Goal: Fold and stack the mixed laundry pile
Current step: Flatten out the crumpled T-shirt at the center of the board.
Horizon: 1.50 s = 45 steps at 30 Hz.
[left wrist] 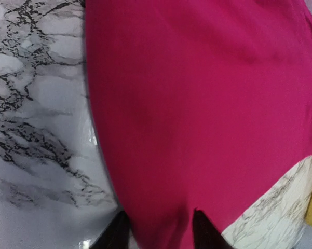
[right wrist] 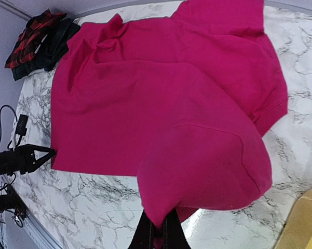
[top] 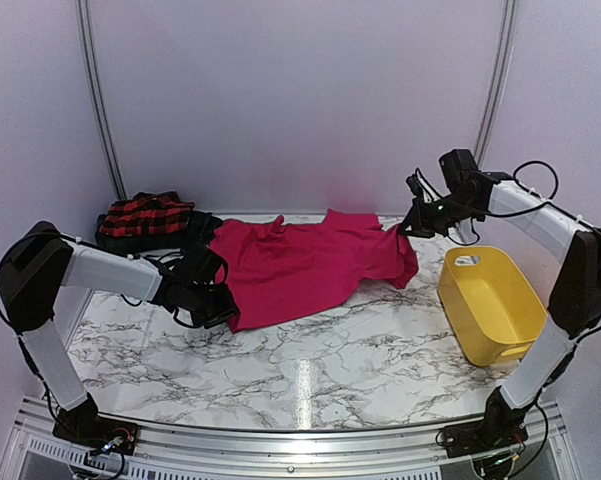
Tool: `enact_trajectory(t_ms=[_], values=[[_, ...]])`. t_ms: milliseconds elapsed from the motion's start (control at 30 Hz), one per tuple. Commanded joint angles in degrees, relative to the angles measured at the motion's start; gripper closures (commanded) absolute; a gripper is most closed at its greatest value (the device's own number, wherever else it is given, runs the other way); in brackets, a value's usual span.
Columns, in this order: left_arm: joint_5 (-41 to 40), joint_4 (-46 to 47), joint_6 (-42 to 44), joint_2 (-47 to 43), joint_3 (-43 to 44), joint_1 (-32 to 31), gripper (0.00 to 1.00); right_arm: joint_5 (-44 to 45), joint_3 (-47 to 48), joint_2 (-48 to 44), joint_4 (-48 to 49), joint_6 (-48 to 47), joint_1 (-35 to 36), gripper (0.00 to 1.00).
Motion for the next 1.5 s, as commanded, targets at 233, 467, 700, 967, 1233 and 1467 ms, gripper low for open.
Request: enact_trajectory(t_ms=[233,467,700,967,1233,1467], values=[[-8.8,-18.2,10.3,-4.1,8.2,11.4,1.00,-16.9,-5.4,-2.9,9.1,2.7,15.3,1.00],[-18.2,-37.8,27.6,10.0,38.9,1.1,1.00,-14.1,-11.4,-3.2,12.2,7.1,15.5,1.00],[-20.7,-53.8,42.3,34.5,65.7,-15.4,0.84,-10.1,-18.6,-4.8,8.1,6.0,4.4,1.00],[-12.0,-37.0,34.4,16.5,45.2,-11.6,0.48,-9.3,-19.2,-3.6,4.7,2.1,2.6,1.00],[4.6,-13.6,17.5,2.2,24.1,-1.6,0.49,-9.0,-17.7,-4.0,4.8,1.1,2.6,1.00],[11.6,-3.9,10.0,9.0,26.1,-2.0,0.54,-8.2,-17.4,-4.8,4.8,1.0,2.6,1.00]])
